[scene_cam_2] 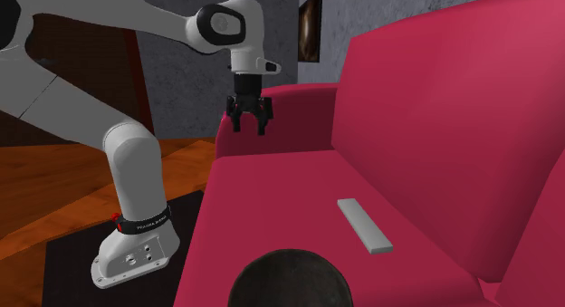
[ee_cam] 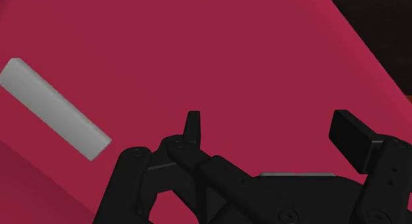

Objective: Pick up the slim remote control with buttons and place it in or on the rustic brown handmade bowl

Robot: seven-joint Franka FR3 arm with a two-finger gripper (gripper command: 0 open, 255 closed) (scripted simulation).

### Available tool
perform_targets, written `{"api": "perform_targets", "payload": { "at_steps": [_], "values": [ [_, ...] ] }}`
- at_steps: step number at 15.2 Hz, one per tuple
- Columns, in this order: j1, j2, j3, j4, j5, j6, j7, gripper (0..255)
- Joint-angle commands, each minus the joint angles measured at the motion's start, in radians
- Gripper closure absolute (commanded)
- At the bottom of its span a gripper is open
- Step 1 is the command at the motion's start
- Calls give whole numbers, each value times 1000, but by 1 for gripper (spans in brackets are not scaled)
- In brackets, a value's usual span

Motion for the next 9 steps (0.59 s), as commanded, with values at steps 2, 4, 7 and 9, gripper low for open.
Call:
{"api": "perform_targets", "payload": {
  "at_steps": [2, 4, 7, 9],
  "values": [
    [-10, 38, -88, -7, -58, 74, -115, 0],
    [-12, 80, -147, -2, -88, 129, -188, 0],
    [-5, 158, -238, 19, -120, 214, -298, 0],
    [7, 220, -299, 41, -131, 272, -374, 0]
  ]
}}
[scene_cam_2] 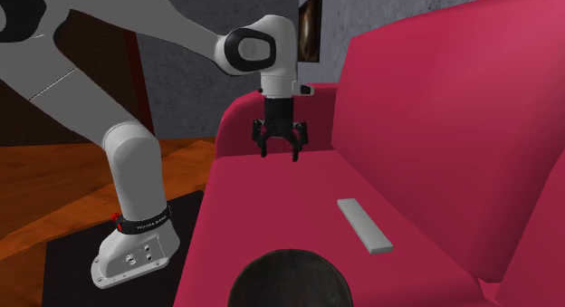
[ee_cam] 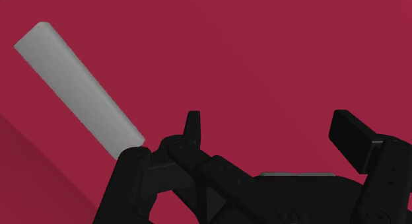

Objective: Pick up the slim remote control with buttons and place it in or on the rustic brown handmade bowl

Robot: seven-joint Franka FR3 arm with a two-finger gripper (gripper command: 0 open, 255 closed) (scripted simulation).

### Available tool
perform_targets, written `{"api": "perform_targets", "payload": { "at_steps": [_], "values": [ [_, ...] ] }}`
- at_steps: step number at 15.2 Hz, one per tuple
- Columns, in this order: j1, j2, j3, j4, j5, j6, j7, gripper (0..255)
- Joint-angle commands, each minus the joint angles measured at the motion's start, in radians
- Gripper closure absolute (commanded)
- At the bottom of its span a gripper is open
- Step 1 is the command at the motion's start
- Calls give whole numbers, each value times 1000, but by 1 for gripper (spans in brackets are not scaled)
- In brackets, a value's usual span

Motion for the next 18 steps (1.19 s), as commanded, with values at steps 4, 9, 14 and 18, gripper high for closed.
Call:
{"api": "perform_targets", "payload": {
  "at_steps": [4, 9, 14, 18],
  "values": [
    [47, 166, -155, 72, 10, 139, -204, 0],
    [135, 393, -320, 183, 143, 270, -461, 0],
    [174, 702, -419, 334, 471, 342, -827, 0],
    [46, 927, -332, 492, 705, 324, -1072, 0]
  ]
}}
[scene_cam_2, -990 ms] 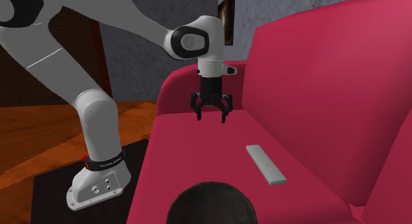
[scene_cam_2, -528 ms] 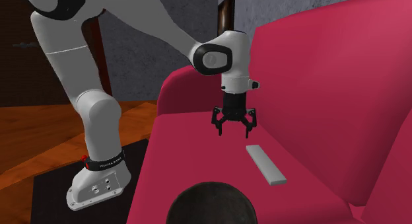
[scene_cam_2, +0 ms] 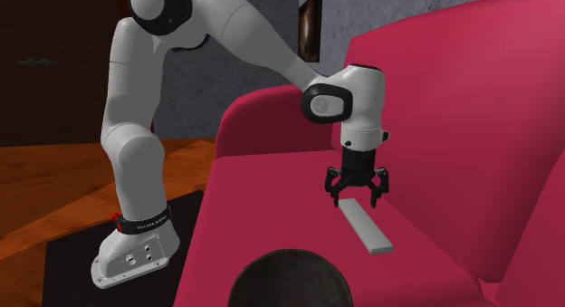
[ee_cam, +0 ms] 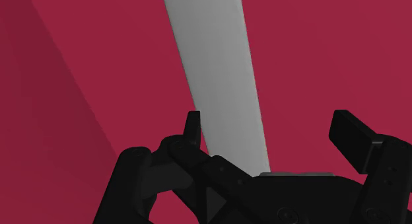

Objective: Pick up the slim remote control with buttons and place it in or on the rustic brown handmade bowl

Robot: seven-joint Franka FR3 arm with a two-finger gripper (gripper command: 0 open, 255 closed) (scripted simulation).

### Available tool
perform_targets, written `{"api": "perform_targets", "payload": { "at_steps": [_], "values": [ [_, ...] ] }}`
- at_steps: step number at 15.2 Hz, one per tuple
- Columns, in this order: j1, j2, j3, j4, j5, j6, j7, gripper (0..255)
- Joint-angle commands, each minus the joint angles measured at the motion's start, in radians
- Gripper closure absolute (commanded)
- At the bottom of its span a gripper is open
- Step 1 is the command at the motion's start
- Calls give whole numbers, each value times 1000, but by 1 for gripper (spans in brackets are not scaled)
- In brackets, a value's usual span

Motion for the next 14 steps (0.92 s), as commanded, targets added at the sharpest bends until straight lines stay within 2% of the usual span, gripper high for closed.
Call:
{"api": "perform_targets", "payload": {
  "at_steps": [1, 9, 14],
  "values": [
    [-72, 111, 54, 87, 107, -12, -110, 0],
    [-117, 182, 109, 72, 176, 59, -154, 0],
    [-117, 182, 109, 72, 176, 59, -154, 0]
  ]
}}
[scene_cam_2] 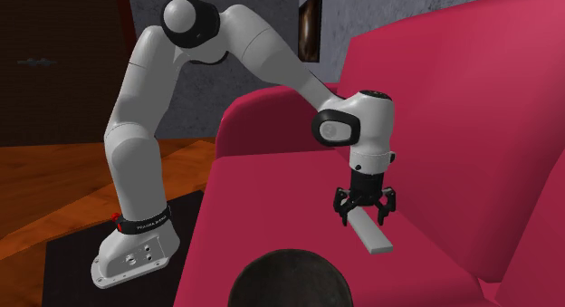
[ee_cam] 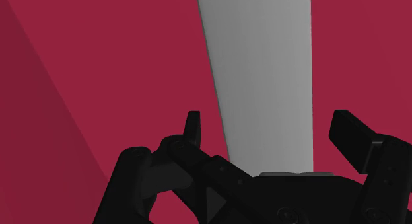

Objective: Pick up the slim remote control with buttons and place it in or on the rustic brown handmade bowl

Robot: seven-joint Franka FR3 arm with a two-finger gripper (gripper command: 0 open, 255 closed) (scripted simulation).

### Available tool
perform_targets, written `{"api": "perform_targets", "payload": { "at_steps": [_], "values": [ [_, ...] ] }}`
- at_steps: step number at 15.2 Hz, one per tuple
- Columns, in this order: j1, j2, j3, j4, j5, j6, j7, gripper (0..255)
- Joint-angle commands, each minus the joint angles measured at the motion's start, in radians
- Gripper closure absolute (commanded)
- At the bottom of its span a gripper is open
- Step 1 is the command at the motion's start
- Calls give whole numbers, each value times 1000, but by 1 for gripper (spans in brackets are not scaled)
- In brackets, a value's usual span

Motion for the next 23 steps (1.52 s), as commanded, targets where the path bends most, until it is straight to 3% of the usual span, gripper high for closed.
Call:
{"api": "perform_targets", "payload": {
  "at_steps": [1, 3, 4, 13, 23],
  "values": [
    [0, 0, 0, 0, 0, 0, 0, 0],
    [0, 0, 0, 0, 0, 0, 0, 0],
    [0, 0, 0, 0, 0, 0, 0, 255],
    [0, 0, 0, 0, 0, 0, 0, 255],
    [48, -91, -61, 29, -93, -96, 60, 255]
  ]
}}
